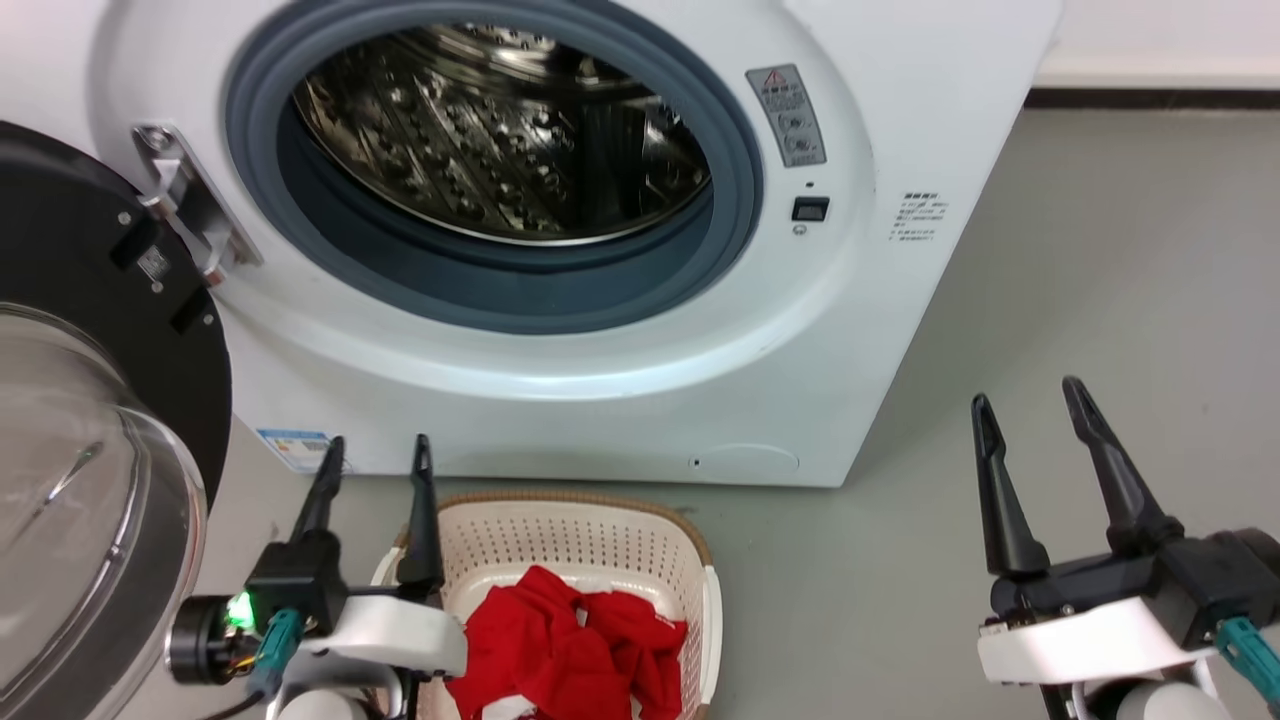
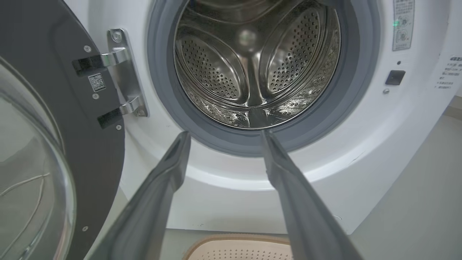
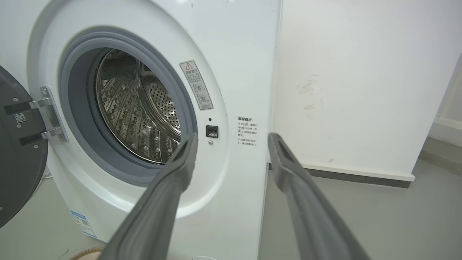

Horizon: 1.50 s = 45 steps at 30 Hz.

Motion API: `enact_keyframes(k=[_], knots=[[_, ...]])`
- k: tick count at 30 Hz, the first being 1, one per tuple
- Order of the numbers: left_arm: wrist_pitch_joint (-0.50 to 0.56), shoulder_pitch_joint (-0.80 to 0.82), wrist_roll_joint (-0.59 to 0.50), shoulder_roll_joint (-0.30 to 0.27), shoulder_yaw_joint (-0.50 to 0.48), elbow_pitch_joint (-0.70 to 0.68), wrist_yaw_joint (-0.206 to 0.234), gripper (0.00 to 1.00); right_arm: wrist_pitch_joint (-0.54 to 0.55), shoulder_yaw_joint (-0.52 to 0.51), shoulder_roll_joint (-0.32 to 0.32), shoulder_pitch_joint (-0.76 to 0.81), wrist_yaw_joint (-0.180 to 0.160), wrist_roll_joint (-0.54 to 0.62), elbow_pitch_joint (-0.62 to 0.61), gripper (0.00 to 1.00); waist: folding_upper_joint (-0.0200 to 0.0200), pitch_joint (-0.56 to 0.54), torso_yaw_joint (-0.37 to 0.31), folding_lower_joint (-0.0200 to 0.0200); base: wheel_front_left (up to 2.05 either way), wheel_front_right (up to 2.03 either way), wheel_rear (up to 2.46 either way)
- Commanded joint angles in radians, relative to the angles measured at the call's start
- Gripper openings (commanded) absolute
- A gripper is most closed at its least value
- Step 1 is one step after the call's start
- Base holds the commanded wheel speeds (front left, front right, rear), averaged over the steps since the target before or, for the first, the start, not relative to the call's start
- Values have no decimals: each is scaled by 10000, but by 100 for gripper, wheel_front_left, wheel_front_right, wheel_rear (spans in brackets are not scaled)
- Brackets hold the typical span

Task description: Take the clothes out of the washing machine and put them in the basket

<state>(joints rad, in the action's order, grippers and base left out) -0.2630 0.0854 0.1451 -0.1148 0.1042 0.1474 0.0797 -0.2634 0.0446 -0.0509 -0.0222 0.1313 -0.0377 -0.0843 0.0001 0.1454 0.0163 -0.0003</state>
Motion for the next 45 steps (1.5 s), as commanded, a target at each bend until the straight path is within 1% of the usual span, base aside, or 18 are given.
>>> enact_keyframes(k=[1, 11, 17, 27, 43, 44, 45], knots=[[-27, -206, -124, 73, -134, -186, 32, 100, -19, -16, 14, 173, -9, -108, 35, 100, -1, -240, -18, 3, 0, 0, 0], [-25, -1209, -638, 427, -710, -914, -224, 100, -19, -234, 14, 943, -9, -254, 178, 100, -1, -1161, -119, 3, 0, 0, 0], [-25, -1646, -787, 517, -809, -1115, -238, 100, -19, -324, 14, 1244, -9, -322, 201, 100, -1, -1449, -194, 3, 0, 0, 0], [-26, -1876, -944, 609, -936, -1174, -258, 100, -19, -252, 14, 1397, -9, -365, 188, 100, -1, -1655, -336, 3, 0, 0, 0], [-27, -1879, -1058, 641, -1009, -1270, -269, 100, -19, -212, 14, 1456, -9, -392, 213, 100, -1, -1628, -425, 3, 0, 0, 0], [2, -1821, -1010, 623, -1009, -1239, -269, 0, 0, -213, 0, 1315, 0, -351, 205, 0, -1, -1630, -426, 3, 0, 0, 0], [4, -1824, -1007, 623, -1009, -1189, -268, 0, 2, -211, -2, 1315, 0, -351, 259, 0, -1, -1631, -428, 3, 0, 0, 0]])
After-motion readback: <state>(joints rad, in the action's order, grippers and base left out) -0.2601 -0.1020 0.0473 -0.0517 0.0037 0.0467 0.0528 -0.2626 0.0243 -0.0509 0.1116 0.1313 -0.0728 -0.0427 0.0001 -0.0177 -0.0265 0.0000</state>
